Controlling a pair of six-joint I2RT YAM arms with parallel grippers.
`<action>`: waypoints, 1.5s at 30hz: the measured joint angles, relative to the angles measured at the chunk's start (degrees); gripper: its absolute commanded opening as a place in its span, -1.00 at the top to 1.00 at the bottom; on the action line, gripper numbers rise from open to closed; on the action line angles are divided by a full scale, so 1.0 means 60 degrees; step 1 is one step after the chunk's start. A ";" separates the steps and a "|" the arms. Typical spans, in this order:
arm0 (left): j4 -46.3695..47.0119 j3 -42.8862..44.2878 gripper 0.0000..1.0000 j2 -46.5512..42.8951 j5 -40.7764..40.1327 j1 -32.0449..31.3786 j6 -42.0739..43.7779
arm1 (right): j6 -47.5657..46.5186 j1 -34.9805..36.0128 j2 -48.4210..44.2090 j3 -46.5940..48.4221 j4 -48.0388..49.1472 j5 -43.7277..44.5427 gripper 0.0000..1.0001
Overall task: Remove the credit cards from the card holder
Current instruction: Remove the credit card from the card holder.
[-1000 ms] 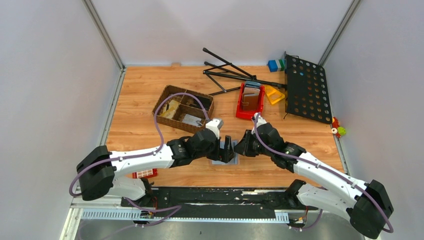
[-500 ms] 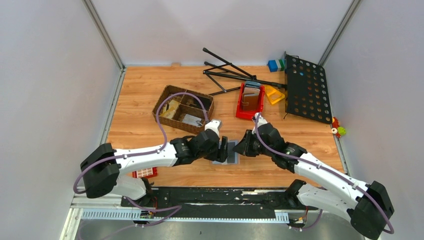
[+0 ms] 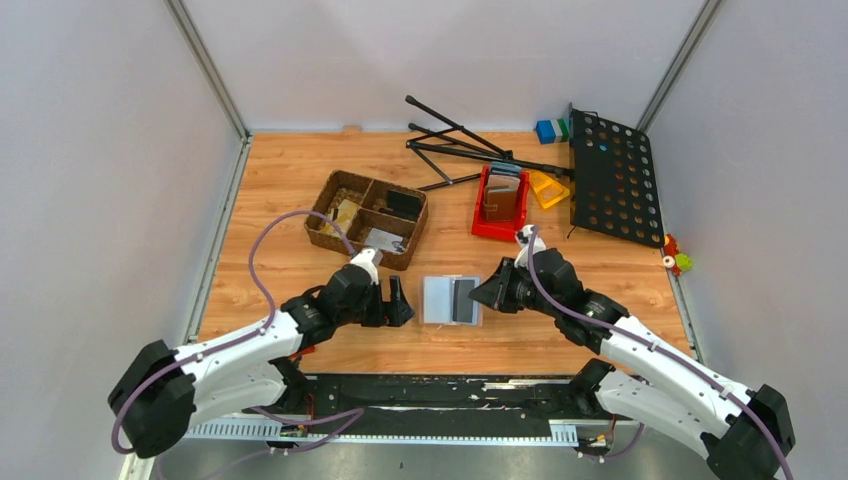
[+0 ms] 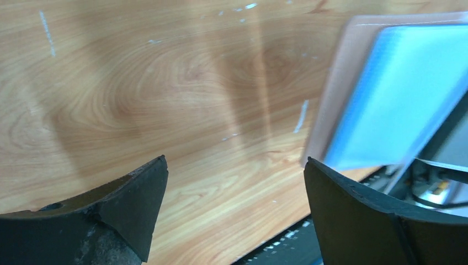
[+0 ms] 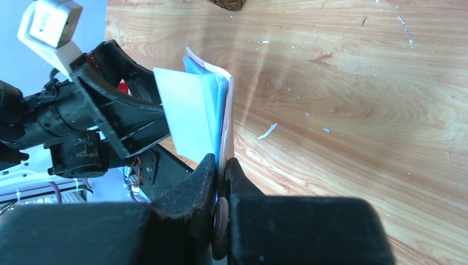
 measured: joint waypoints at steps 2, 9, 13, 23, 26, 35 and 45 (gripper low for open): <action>0.0197 -0.0157 -1.00 -0.0477 0.0419 0.0168 0.0000 | 0.0026 -0.0095 0.0000 0.0000 0.0033 -0.0127 1.00; 0.1661 -0.0882 -1.00 -0.2878 0.1464 0.0248 -0.0474 | 0.0076 -0.0168 0.0208 -0.0004 0.0135 -0.0397 1.00; 0.2532 -0.1268 -1.00 -0.3257 0.1821 0.0248 -0.0922 | 0.0131 -0.0168 0.0368 -0.0004 0.0233 -0.0579 1.00; 0.2761 -0.0936 -1.00 -0.1239 0.1920 0.0248 -0.1013 | 0.0390 -0.0168 0.0452 -0.0004 0.0656 -0.1107 1.00; 0.2998 -0.0929 -0.99 -0.0692 0.1960 0.0248 -0.1086 | 0.0488 -0.0168 0.0452 -0.0004 0.0754 -0.1231 1.00; 0.6317 -0.2084 -0.15 -0.0011 0.3198 0.0670 -0.2244 | 0.1045 -0.0492 0.0452 -0.0699 0.1792 -0.2193 1.00; 0.7209 -0.2335 1.00 -0.0834 0.3912 0.1067 -0.2914 | 0.1512 -0.0969 0.0361 -0.1322 0.2951 -0.3111 0.16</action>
